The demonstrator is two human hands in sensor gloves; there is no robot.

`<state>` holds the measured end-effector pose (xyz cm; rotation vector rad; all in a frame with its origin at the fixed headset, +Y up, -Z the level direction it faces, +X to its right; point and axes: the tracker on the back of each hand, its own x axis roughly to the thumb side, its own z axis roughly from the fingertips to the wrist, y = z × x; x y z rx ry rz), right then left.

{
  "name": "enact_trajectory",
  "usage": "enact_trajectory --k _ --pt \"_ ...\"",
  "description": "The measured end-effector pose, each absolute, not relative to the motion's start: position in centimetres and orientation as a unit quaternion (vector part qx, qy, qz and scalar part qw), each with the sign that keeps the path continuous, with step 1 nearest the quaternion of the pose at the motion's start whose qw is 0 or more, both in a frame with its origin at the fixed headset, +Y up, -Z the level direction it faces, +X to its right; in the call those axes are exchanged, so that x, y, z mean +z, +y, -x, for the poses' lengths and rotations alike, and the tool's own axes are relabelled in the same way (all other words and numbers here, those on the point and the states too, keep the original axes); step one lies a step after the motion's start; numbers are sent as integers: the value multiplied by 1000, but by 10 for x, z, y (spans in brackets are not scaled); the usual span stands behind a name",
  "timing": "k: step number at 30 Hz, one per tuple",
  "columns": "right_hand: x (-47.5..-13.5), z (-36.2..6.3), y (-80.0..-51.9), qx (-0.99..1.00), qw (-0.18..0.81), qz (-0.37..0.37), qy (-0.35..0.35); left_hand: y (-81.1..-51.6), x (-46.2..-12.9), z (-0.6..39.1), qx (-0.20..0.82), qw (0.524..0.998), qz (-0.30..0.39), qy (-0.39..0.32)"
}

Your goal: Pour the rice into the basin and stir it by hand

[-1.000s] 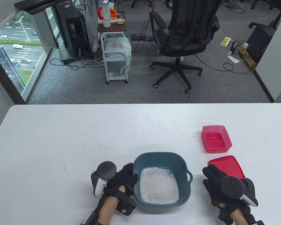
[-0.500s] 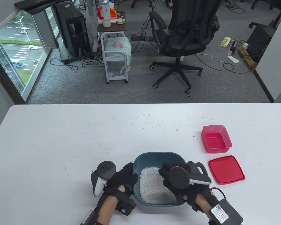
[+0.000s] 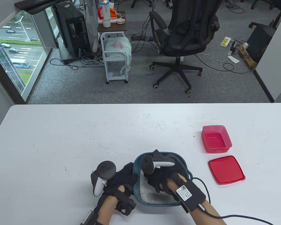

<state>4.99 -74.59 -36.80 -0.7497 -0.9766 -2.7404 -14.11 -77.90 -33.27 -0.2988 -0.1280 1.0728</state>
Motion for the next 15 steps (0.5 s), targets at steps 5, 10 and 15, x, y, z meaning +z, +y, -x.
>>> enact_trajectory --k 5,10,15 --pt "-364 -65 -746 -905 168 166 -355 -779 -333 141 506 849 139 -57" --pt "-347 -62 -747 -882 188 167 -398 -778 -332 140 502 853 130 -52" --pt "-338 -52 -755 -846 165 190 -470 -779 -331 141 508 851 125 -42"
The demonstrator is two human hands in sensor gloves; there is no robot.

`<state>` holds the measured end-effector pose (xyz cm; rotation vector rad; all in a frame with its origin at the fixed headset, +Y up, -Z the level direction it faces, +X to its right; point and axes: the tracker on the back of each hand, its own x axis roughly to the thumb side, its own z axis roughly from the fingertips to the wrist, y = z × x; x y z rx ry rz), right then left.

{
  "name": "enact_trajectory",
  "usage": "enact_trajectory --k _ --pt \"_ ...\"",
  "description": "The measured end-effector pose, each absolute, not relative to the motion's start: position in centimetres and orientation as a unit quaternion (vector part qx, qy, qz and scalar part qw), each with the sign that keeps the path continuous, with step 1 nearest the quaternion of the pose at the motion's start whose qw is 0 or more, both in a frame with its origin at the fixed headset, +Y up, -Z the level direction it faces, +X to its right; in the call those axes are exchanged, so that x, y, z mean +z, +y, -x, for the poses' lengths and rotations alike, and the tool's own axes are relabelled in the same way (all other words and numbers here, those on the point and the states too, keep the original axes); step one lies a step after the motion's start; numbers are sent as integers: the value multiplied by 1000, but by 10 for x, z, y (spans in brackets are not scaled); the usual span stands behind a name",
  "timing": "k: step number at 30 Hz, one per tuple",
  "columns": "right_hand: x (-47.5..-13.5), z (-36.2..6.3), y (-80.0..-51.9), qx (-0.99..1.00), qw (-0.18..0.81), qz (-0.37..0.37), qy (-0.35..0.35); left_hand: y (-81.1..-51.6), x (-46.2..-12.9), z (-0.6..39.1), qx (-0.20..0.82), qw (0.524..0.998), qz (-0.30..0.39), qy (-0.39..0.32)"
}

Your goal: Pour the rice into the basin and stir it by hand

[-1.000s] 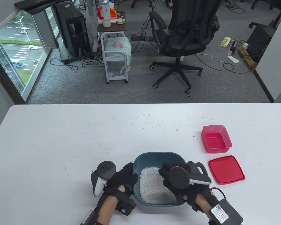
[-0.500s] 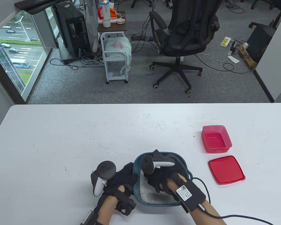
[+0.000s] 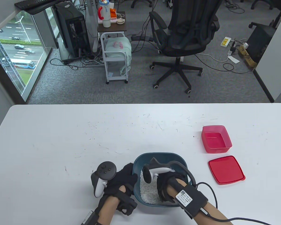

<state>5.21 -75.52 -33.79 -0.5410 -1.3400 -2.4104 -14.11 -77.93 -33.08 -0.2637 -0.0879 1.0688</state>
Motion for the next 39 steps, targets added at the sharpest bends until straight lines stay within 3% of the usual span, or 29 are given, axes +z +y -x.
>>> enact_trajectory --k 7,15,20,25,29,33,39 --pt "-346 -43 -752 -790 -109 286 -531 -780 -330 141 509 851 127 -39" --pt "-377 -49 -751 -798 -242 224 -504 -778 -330 140 504 852 127 -57" --pt "-389 -56 -748 -859 -222 164 -430 -778 -330 140 503 853 126 -59" --pt "-391 -65 -741 -926 -33 73 -370 -778 -329 140 504 853 125 -58" --pt "-382 -72 -746 -909 71 50 -407 -778 -329 140 507 852 123 -52" --pt "-365 -72 -753 -879 89 68 -463 -778 -328 140 509 851 122 -47" --pt "-347 -59 -759 -817 -34 183 -546 -779 -327 141 514 848 124 -41"
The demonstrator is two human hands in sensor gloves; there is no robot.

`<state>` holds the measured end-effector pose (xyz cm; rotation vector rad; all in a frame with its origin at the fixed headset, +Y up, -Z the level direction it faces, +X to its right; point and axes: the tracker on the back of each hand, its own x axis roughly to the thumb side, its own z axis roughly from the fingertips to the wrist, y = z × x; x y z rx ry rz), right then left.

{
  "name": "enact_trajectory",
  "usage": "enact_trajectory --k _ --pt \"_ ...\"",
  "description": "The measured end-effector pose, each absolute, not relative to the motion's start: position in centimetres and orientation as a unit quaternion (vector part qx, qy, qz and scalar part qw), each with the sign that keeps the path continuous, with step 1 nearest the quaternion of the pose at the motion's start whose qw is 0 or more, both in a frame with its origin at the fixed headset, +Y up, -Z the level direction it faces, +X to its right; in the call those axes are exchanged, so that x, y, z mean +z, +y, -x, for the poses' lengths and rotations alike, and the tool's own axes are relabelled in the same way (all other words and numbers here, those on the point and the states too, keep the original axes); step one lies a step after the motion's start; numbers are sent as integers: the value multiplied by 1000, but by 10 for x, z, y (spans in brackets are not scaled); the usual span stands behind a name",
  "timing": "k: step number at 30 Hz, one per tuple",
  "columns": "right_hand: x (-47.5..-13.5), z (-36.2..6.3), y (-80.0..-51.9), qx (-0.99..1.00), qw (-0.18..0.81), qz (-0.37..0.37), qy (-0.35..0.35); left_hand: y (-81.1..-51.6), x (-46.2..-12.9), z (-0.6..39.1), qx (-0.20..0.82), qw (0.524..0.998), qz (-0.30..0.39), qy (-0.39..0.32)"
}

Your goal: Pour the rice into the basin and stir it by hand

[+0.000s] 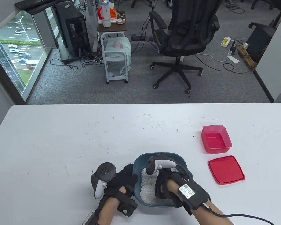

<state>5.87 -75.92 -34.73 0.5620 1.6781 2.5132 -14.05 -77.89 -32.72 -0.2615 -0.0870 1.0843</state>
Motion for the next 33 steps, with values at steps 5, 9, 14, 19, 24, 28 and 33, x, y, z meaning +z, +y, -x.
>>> enact_trajectory --k 5,9,14,19,24,28,33 --pt "-353 -49 -761 761 193 -234 573 -779 -326 140 514 847 123 -47" --pt "-367 -47 -761 752 266 -218 563 -778 -327 140 511 849 123 -56" --pt "-392 -56 -754 805 300 -164 485 -778 -328 140 504 853 120 -64" --pt "-400 -66 -743 890 192 -104 400 -778 -328 140 501 855 119 -65" --pt "-393 -72 -742 914 -18 -59 401 -778 -327 140 508 851 121 -58" --pt "-379 -75 -748 893 -67 -49 443 -778 -326 140 511 849 122 -53" --pt "-362 -75 -758 855 -50 -81 510 -778 -326 140 513 848 119 -48"
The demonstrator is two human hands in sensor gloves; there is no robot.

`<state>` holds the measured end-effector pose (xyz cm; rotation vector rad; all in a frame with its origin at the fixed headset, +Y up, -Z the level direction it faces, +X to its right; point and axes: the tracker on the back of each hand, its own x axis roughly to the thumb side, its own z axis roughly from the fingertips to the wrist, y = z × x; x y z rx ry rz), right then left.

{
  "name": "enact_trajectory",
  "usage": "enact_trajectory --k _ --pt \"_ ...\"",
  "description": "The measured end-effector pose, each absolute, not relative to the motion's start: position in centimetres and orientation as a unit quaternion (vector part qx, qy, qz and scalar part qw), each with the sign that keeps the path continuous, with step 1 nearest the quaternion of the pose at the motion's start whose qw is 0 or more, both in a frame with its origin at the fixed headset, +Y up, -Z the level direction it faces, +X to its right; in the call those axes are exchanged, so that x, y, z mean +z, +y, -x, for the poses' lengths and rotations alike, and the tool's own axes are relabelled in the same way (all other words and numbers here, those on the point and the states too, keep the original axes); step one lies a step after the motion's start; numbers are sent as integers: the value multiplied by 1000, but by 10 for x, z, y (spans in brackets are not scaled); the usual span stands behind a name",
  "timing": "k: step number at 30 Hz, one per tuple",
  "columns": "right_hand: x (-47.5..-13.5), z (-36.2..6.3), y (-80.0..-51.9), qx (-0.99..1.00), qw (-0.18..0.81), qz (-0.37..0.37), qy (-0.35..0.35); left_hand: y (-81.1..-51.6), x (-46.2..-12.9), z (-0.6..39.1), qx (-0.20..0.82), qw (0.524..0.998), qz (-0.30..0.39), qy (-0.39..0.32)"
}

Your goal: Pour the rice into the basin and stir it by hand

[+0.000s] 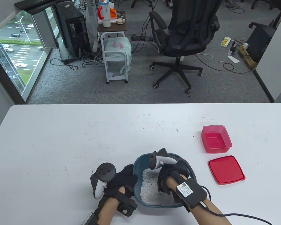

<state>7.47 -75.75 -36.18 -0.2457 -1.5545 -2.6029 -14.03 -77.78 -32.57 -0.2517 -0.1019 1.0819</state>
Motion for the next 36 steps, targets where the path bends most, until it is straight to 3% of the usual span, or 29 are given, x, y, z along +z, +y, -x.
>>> enact_trajectory --k 4,9,12,18,22,26,30,36 --pt "-355 -68 -761 -830 -28 140 -539 -778 -325 141 516 847 119 -45" --pt "-354 -54 -762 -762 -212 229 -568 -778 -325 141 518 846 120 -45" --pt "-360 -49 -761 -751 -259 230 -562 -778 -325 141 515 847 118 -51" --pt "-386 -56 -751 -824 -275 168 -466 -777 -325 141 510 850 118 -58" --pt "-395 -67 -743 -889 -195 105 -401 -778 -325 140 508 851 117 -58" --pt "-391 -77 -739 -916 -66 59 -392 -777 -325 140 509 851 118 -56" --pt "-382 -83 -741 -910 24 43 -411 -777 -325 140 510 850 118 -54" --pt "-360 -73 -753 -876 63 77 -472 -778 -324 139 514 849 118 -46"
